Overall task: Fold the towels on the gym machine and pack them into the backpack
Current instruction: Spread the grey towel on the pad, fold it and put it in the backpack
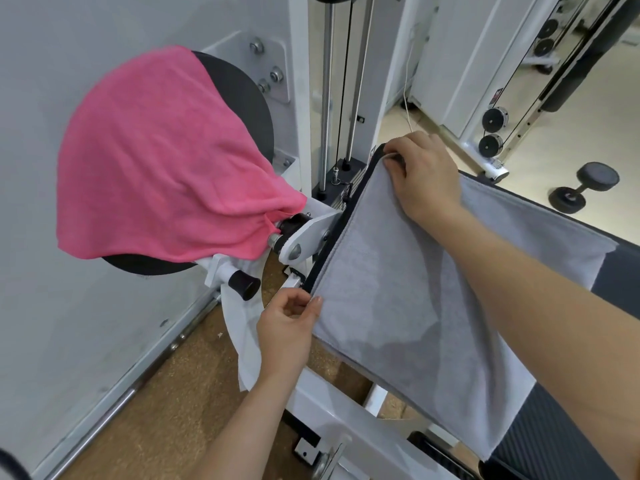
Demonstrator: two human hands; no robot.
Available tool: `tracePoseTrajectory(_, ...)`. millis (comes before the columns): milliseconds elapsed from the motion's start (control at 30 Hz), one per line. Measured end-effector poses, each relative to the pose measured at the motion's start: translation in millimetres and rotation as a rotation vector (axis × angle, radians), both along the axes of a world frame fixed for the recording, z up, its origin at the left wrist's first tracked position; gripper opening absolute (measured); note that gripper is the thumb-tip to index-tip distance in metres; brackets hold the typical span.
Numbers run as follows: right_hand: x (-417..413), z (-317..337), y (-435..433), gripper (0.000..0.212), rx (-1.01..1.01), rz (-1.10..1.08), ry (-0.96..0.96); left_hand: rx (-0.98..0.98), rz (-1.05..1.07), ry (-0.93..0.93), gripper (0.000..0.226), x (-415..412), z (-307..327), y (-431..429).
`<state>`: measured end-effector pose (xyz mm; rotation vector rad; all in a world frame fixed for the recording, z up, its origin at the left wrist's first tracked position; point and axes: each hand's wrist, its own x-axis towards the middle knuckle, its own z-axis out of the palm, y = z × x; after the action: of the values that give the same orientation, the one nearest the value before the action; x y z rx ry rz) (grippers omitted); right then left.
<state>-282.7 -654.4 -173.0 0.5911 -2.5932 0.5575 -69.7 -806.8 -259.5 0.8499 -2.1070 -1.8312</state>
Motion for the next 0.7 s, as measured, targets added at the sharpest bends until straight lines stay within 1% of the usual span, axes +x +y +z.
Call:
tracePoseTrajectory(67,0,0,-1,0.023,0.017,-0.004,0.002,-0.02,-0.017,-0.016,0.019,1,-1,-2)
tracePoseTrajectory(167,-1,2,-1,0.026,0.101,0.013,-0.028,-0.049,-0.084,-0.076,0.026,0,-1,-5)
tracePoseTrajectory(267,-5,13,1,0.031,0.173,0.061,-0.141,-0.111,-0.154,-0.138,0.025,-2,-1,-9)
tracePoseTrajectory(367,-7,27,1,0.038,0.272,0.093,-0.232,-0.158,-0.218,-0.146,0.02,-5,-3,-11)
tracePoseTrajectory(433,-2,33,0,0.037,0.316,0.071,-0.208,-0.16,-0.229,-0.157,0.022,-4,-3,-13)
tracePoseTrajectory(500,6,36,-1,0.029,0.348,0.025,-0.164,-0.118,-0.215,-0.151,0.023,-2,-2,-16)
tracePoseTrajectory(600,15,40,3,0.022,0.313,0.028,-0.146,-0.119,-0.224,-0.14,0.023,1,6,-16)
tracePoseTrajectory(667,21,48,10,0.023,0.228,0.061,-0.191,-0.15,-0.235,-0.112,0.023,4,11,-14)
tracePoseTrajectory(700,26,55,15,0.022,0.168,0.053,-0.243,-0.179,-0.248,-0.097,0.025,5,16,-13)
